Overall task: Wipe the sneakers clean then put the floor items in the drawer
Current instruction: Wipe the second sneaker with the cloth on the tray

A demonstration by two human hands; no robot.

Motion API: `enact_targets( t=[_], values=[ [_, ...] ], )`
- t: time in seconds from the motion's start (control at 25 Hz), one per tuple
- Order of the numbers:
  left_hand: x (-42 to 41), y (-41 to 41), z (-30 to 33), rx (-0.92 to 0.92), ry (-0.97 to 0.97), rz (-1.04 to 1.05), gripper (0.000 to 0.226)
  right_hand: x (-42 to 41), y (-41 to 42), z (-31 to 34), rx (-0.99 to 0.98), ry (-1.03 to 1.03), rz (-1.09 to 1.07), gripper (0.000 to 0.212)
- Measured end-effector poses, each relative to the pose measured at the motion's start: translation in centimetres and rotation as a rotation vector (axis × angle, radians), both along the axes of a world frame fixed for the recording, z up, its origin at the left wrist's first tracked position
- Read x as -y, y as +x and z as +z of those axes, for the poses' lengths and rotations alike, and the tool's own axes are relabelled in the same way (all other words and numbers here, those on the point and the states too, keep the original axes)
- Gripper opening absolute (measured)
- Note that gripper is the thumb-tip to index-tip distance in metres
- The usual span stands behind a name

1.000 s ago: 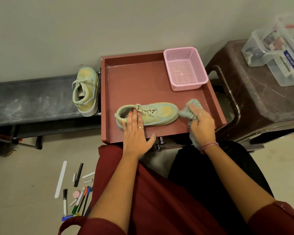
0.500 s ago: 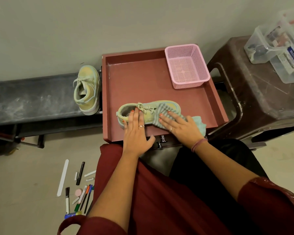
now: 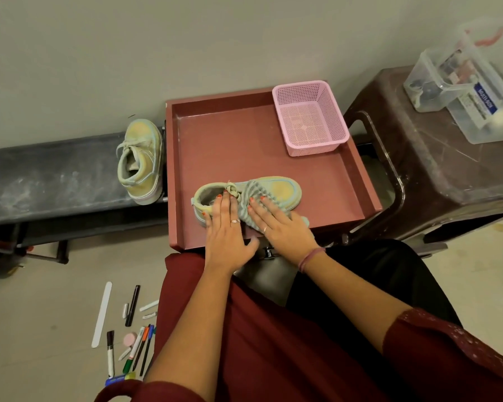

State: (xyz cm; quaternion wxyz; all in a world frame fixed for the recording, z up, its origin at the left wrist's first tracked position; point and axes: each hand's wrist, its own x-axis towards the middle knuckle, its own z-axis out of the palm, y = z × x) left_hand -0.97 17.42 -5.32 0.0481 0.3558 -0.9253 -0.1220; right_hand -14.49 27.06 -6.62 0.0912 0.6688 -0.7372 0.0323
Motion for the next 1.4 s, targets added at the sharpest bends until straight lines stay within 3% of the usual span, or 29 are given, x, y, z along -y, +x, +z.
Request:
enact_targets(
  t=[0.08, 0.16, 0.28, 0.44, 0.6, 0.8, 1.0, 1.12, 1.2, 1.28, 1.4],
  values=[
    [0.2, 0.0, -0.1, 0.017, -0.011, -0.016, 0.099, -0.7, -1.7, 0.4, -0.006, 0.056, -0.203, 0.060],
    [0.3, -0.1, -0.2, 0.026, -0.019, -0.008, 0.099, -0.5, -4.2, 0.5, 0.115, 0.107, -0.407, 0.067],
    [0.2, -0.3, -0.2, 0.031, -0.027, -0.005, 0.095, 0.7, -8.2, 0.9, 0.585, 0.170, -0.401, 0.088],
    [0.0, -0.6, -0.5, 0.022, -0.043, 0.024, 0.082, 2.4, -7.3, 2.5, 1.029, 0.001, -0.484, 0.059],
    [-0.2, -0.9, -0.9, 0.028, -0.072, 0.029, 0.069, -0.4, -1.8, 1.3, 0.924, 0.011, -0.725, 0.072],
    [0.0, -0.8, -1.3, 0.011, -0.074, 0.019, 0.068, -1.5, 2.1, 1.6, 1.154, -0.081, -0.818, 0.082],
    [0.2, -0.9, -1.5, -0.084, 0.006, 0.036, 0.076, -4.1, 1.0, 3.9, 1.337, -0.010, -0.823, 0.060],
    [-0.3, -1.1, -0.6, -0.291, 0.129, 0.111, 0.068, -4.3, -3.4, 5.8, 1.379, -0.268, -0.902, 0.047],
    [-1.5, -1.5, 0.6, -0.482, 0.206, 0.242, 0.066, -3.6, -5.8, 6.2, 1.302, -0.308, -0.885, 0.057],
    [-3.5, -2.5, 2.2, -0.656, 0.339, 0.508, 0.074, -2.3, -6.5, 6.2, 1.275, -0.180, -0.801, 0.063],
    [-5.7, -4.5, 3.2, -0.748, 0.856, 0.878, 0.090, -0.7, -5.0, 4.9, 1.174, 0.045, -0.622, 0.072]
  ],
)
